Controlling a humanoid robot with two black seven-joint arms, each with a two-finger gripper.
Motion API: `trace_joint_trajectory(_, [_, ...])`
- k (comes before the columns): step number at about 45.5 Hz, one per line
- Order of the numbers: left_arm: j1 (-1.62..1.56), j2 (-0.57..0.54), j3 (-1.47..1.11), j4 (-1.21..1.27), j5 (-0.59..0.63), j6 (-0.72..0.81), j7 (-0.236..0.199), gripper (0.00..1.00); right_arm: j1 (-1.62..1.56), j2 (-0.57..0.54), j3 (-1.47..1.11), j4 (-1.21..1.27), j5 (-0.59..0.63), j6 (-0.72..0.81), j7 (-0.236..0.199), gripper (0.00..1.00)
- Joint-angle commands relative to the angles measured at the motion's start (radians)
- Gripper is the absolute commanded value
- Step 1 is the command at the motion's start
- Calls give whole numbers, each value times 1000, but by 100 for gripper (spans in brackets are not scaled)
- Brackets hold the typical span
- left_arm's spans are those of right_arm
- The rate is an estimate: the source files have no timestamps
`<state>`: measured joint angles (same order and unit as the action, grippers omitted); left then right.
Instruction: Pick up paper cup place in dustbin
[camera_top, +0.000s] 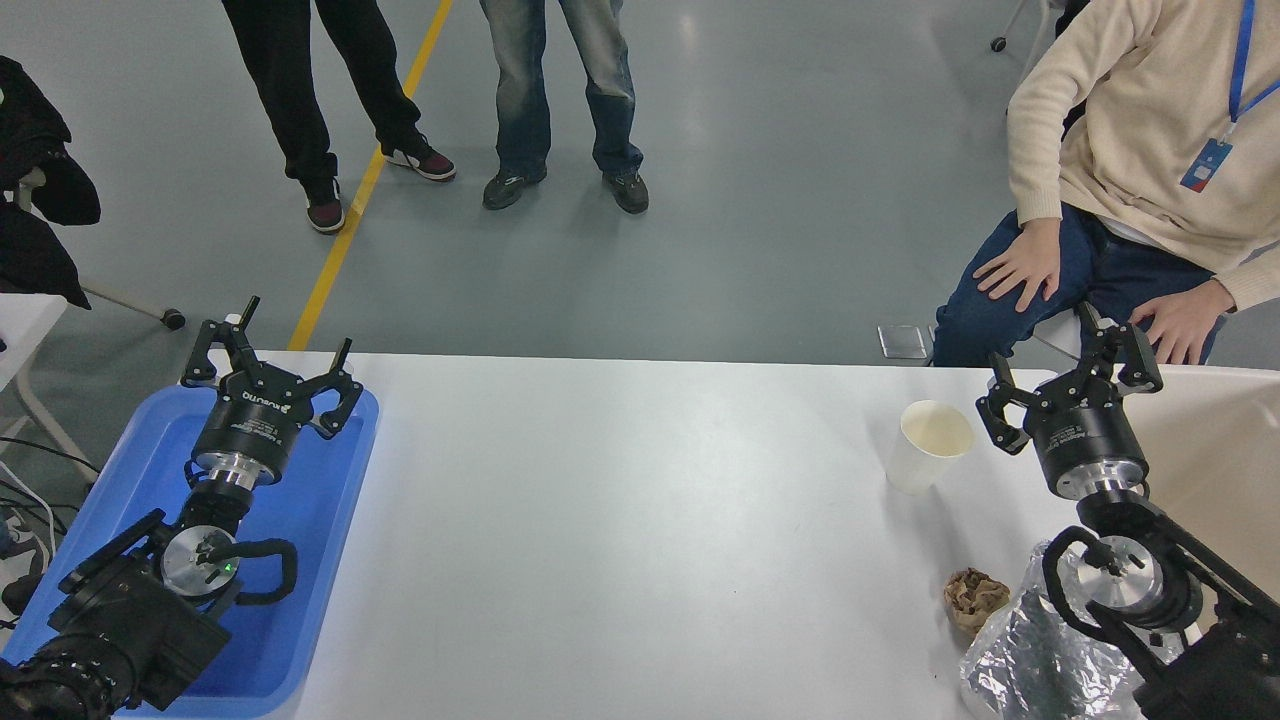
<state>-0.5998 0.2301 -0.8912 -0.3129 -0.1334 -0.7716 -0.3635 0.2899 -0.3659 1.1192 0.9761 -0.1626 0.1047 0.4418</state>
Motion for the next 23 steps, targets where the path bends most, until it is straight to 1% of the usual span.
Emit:
trace_joint_trajectory(1, [0,0,0,0,0,2,0,100,0,2,-1,1,0,1,0,100])
trace_joint_trajectory(23, [0,0,0,0,0,0,0,100,6,-1,-2,-1,0,1,-2,100])
